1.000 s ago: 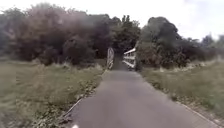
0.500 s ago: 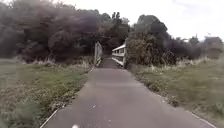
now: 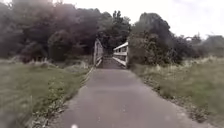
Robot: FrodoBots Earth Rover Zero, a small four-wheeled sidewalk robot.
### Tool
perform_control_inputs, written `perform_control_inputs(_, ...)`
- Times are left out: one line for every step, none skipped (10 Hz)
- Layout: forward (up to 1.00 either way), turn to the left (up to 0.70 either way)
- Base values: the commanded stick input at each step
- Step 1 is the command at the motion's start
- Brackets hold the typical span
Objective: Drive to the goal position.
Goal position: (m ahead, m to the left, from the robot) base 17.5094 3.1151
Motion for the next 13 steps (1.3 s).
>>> perform_control_inputs(0.85, 0.00)
perform_control_inputs(0.85, 0.00)
perform_control_inputs(0.85, 0.01)
perform_control_inputs(0.85, 0.02)
perform_control_inputs(0.85, 0.02)
perform_control_inputs(0.85, 0.02)
perform_control_inputs(0.85, 0.02)
perform_control_inputs(0.85, 0.02)
perform_control_inputs(0.85, 0.02)
perform_control_inputs(0.85, 0.02)
perform_control_inputs(0.85, 0.02)
perform_control_inputs(0.85, 0.02)
perform_control_inputs(0.85, 0.02)
